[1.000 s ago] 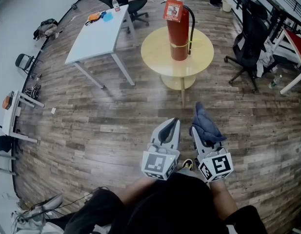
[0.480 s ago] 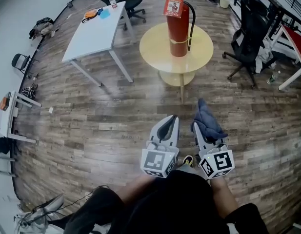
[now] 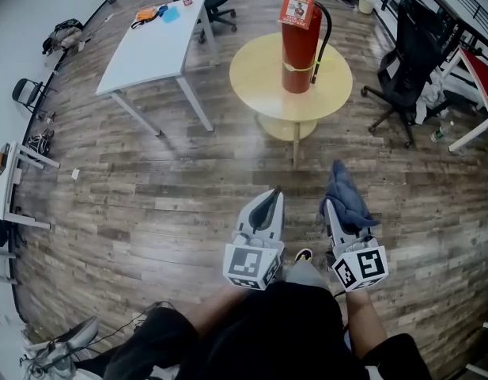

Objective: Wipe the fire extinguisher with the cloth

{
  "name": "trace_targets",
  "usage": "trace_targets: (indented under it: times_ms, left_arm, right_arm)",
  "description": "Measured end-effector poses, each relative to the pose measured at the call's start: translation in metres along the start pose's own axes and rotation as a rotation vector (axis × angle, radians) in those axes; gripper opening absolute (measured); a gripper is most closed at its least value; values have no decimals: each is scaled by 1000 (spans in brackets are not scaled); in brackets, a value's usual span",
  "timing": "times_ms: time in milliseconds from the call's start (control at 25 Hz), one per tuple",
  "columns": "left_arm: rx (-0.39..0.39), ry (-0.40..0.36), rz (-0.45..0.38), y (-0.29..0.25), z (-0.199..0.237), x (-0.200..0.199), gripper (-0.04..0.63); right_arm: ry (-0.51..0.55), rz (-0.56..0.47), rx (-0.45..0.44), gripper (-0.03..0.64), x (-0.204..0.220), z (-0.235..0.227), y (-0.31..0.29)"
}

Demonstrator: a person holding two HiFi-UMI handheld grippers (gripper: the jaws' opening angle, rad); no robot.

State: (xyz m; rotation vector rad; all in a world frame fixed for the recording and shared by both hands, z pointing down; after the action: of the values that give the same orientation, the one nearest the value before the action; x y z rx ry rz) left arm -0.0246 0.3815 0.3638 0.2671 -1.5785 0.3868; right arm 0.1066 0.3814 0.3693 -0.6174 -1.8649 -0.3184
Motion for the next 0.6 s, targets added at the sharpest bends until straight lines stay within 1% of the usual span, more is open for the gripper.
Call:
trace_targets:
  times_ms: [200, 280, 440, 520, 600]
  left_arm:
    - [14, -4, 16, -38, 11, 5, 23]
    - [11, -8, 30, -67, 14, 8, 23]
    - [-8, -15, 40, -133, 24, 7, 23]
    - [-14, -23, 42, -164, 26, 3, 23]
    - [-18, -32, 46, -193, 27, -1, 23]
  right_arm:
    - [63, 42, 4, 100, -5, -29, -31]
    - [101, 57, -9, 100, -8, -46, -50]
    - [224, 114, -52, 100, -21, -78, -98]
    - [228, 142, -77, 100, -29, -96, -120]
    - [199, 142, -109, 100, -39, -115, -138]
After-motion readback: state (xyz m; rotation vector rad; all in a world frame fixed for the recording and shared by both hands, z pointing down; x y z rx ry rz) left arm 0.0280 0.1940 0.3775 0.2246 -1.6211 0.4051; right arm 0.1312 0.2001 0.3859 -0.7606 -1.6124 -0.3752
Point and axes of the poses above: the fingertips, and each gripper's own axes: y backward along the fingers, z to its left, x out of its underside, the point moved 1 cm from there along y, backward along the fingers, and after that the axes turned 13 degrees about -y, right-handed, at the moved point
